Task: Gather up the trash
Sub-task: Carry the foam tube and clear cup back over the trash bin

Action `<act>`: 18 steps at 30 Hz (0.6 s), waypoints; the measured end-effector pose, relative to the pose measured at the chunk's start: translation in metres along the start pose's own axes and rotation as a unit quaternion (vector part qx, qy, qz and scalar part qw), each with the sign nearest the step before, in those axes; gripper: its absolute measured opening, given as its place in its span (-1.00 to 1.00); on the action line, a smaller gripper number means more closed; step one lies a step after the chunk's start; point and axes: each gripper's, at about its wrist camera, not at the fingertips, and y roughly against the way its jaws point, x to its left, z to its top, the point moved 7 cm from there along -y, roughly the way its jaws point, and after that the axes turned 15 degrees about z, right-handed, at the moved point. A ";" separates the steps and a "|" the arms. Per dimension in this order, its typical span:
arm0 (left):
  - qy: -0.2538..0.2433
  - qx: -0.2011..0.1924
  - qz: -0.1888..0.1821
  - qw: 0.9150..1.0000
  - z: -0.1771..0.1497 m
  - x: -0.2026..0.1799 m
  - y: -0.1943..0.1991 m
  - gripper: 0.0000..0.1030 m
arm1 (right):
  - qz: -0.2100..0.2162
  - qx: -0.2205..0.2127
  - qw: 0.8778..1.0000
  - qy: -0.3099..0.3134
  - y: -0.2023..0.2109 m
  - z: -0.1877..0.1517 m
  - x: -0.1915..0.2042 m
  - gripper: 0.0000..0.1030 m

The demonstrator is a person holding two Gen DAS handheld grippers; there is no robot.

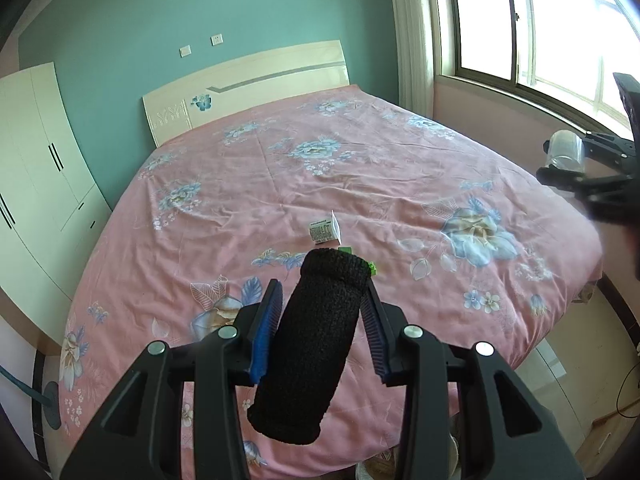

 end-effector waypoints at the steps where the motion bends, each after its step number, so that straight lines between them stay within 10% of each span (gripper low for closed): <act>1: -0.001 -0.007 0.001 1.000 0.002 0.000 0.011 -0.18 | -0.001 -0.003 1.000 0.003 0.011 0.000 0.004 0.06; 18: -0.026 -0.069 0.015 0.997 -0.014 -0.005 0.124 -0.18 | 0.000 -0.037 0.998 0.054 0.119 -0.008 0.083 0.06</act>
